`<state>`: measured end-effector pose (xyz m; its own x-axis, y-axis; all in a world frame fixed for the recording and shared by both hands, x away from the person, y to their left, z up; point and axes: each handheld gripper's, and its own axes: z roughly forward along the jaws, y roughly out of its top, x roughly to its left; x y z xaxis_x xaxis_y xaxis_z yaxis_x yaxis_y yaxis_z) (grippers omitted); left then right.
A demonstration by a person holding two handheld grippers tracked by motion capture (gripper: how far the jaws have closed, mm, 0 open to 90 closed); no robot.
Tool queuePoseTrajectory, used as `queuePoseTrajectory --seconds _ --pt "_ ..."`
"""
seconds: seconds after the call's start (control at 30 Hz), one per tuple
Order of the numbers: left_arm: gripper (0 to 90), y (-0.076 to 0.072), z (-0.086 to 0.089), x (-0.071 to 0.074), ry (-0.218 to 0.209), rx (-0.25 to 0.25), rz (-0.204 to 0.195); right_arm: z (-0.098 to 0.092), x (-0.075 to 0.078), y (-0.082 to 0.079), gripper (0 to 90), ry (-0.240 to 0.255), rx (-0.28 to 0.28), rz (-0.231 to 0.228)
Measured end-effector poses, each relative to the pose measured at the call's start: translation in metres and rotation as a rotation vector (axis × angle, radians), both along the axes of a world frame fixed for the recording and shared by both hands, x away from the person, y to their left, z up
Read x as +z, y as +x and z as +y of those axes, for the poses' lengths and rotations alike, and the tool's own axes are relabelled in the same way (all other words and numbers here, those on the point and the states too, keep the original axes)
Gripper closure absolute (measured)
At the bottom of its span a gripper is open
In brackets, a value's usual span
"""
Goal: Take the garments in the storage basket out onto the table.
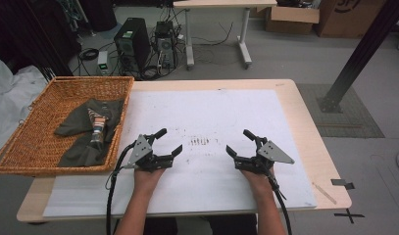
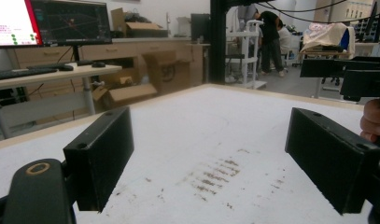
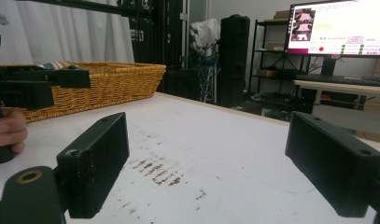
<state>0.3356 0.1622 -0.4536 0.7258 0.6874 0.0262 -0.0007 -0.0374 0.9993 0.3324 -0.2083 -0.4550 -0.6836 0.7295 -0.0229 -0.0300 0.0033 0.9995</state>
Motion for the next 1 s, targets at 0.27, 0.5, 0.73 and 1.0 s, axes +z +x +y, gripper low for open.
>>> queuePoseTrajectory --seconds 0.27,0.5,0.73,1.0 --pt "16.0 0.001 0.0 0.0 -0.004 0.002 0.004 -0.001 0.0 0.0 13.2 0.006 0.0 0.004" --pt "15.7 0.0 0.0 0.0 0.003 0.002 -0.003 0.0 0.0 0.001 13.1 0.003 0.002 0.011" --pt "15.3 0.0 0.0 0.0 0.001 0.004 -0.007 0.0 0.0 0.001 13.4 0.004 -0.002 0.005" --pt "15.4 -0.001 0.0 0.015 0.006 -0.026 0.011 -0.001 0.0 0.0 13.3 0.007 -0.004 -0.001"
